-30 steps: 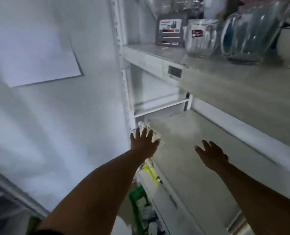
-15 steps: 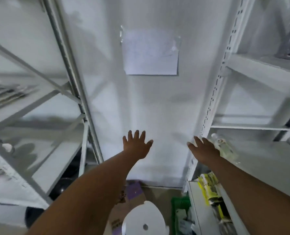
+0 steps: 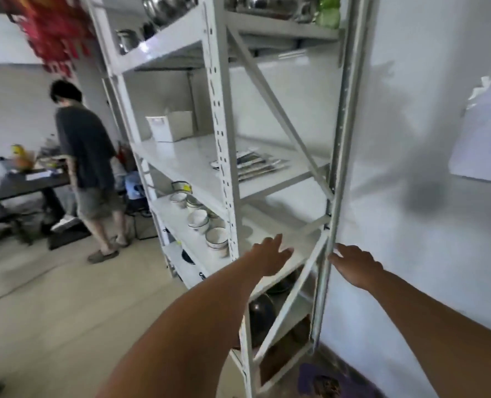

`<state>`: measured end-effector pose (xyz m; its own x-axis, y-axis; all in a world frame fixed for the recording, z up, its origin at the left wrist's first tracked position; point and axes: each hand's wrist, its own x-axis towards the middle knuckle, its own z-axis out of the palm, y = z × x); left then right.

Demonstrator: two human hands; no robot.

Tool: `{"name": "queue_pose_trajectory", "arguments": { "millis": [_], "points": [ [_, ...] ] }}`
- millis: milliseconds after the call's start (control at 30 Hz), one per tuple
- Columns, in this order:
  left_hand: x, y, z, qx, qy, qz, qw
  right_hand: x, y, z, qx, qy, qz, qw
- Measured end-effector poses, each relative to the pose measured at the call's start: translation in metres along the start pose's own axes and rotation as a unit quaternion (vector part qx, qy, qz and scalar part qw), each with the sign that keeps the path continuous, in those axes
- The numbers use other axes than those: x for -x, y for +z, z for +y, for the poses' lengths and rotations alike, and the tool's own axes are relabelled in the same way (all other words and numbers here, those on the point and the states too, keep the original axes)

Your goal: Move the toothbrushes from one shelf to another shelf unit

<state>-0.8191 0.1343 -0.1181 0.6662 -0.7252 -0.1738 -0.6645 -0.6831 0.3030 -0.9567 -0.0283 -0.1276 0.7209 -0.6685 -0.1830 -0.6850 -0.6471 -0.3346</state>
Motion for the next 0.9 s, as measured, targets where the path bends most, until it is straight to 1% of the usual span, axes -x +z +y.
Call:
{"name": "queue_pose_trajectory", "arguments": {
  "millis": [67, 133, 200, 267, 333, 433, 533, 600, 733, 900],
  "points": [
    [0.02, -0.012, -0.024, 0.002, -0.031, -0.027, 0.999, -0.011, 0.012, -0.04, -0.013, -0.063, -0.058, 0.996],
    [0.041, -0.022, -0.052, 0.023, -0.106, -0.012, 0.994, -0.02, 0.029, -0.08, -0.014, -0.133, -0.111, 0.985],
    [0.063, -0.031, -0.079, 0.009, -0.173, 0.01, 0.985, -0.017, 0.039, -0.122, 0.0, -0.195, -0.133, 0.972],
    [0.094, -0.039, -0.105, 0.021, -0.242, 0.032, 0.97, -0.004, 0.048, -0.162, 0.013, -0.259, -0.146, 0.955],
    [0.124, -0.045, -0.131, 0.01, -0.294, 0.044, 0.955, 0.011, 0.06, -0.195, 0.022, -0.307, -0.148, 0.94],
    [0.17, -0.051, -0.165, -0.004, -0.36, 0.056, 0.931, 0.03, 0.072, -0.235, 0.042, -0.359, -0.146, 0.921],
    [0.21, -0.055, -0.188, 0.024, -0.422, 0.09, 0.902, 0.039, 0.085, -0.27, 0.057, -0.402, -0.154, 0.901],
    [0.228, -0.057, -0.203, 0.033, -0.445, 0.105, 0.889, 0.044, 0.092, -0.289, 0.063, -0.42, -0.154, 0.892],
    [0.245, -0.062, -0.238, 0.049, -0.469, 0.116, 0.874, 0.045, 0.101, -0.321, 0.072, -0.432, -0.14, 0.888],
    [0.231, -0.072, -0.281, 0.045, -0.462, 0.121, 0.877, 0.027, 0.117, -0.36, 0.093, -0.427, -0.136, 0.889]
  ]
}}
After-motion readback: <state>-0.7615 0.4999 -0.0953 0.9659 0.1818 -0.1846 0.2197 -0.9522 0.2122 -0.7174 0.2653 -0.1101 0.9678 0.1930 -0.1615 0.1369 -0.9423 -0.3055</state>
